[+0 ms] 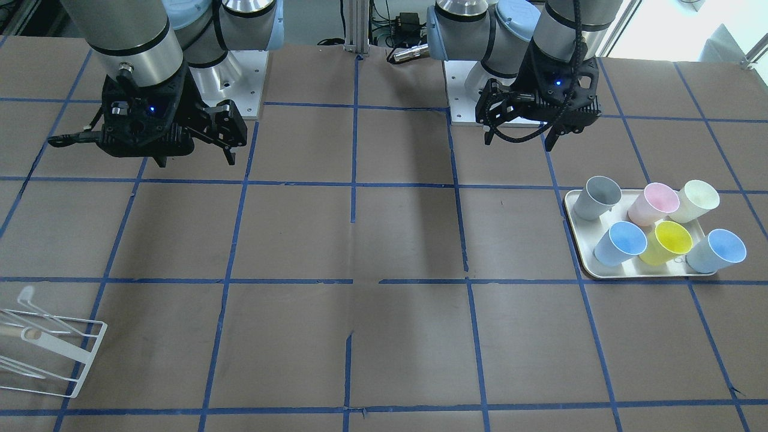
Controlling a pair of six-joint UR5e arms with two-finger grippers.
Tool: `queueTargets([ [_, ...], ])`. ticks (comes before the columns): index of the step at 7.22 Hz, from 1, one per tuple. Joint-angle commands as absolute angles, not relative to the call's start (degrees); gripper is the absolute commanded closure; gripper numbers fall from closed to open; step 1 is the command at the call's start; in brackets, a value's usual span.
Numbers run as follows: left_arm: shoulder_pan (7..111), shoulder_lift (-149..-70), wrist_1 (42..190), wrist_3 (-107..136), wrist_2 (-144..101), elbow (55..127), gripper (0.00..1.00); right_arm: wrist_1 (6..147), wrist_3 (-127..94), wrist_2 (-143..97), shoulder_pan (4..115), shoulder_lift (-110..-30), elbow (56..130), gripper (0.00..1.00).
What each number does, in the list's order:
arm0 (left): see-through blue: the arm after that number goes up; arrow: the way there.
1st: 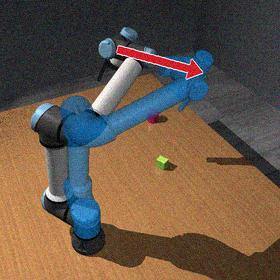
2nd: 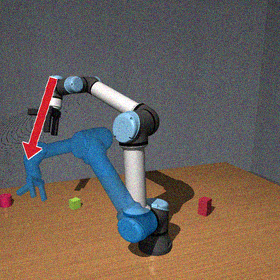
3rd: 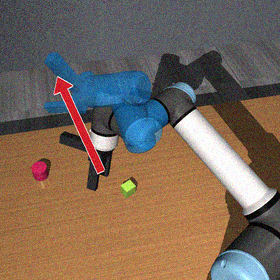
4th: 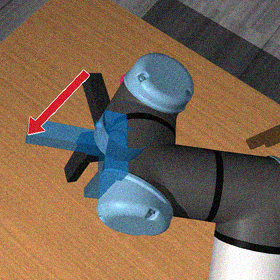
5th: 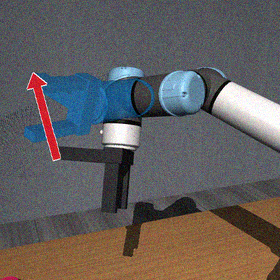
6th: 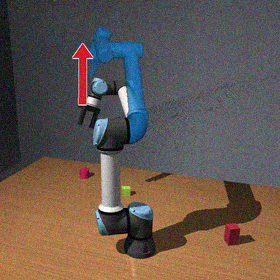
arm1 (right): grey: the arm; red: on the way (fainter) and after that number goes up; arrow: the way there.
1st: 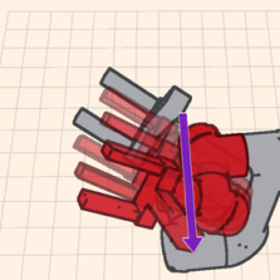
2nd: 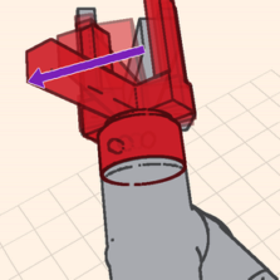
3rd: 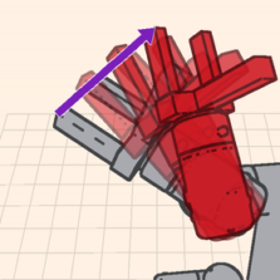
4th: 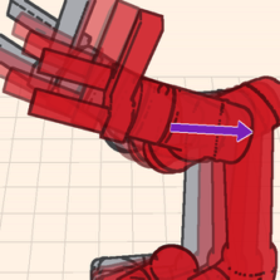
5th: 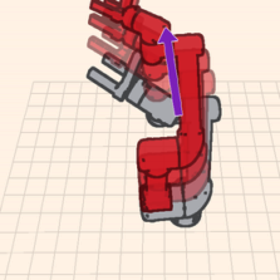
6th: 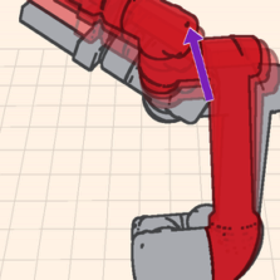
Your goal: Transfer IKEA cup to right arm and place on rack
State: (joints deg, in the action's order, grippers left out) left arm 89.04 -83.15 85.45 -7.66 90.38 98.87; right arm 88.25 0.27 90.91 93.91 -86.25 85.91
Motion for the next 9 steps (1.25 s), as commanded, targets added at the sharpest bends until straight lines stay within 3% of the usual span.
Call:
queueTargets([
  [1,88.0,-83.2,85.6,-7.7,90.7,98.0,0.00,88.8,-2.5,90.9,94.2,-86.2,85.9,0.00],
  [4,81.3,-83.2,85.4,-7.9,91.1,99.0,0.00,88.6,-2.0,91.2,93.9,-86.3,85.6,0.00],
  [9,65.7,-87.2,83.2,-31.6,90.4,99.1,0.00,88.1,-1.6,91.1,94.3,-87.4,85.0,0.00],
])
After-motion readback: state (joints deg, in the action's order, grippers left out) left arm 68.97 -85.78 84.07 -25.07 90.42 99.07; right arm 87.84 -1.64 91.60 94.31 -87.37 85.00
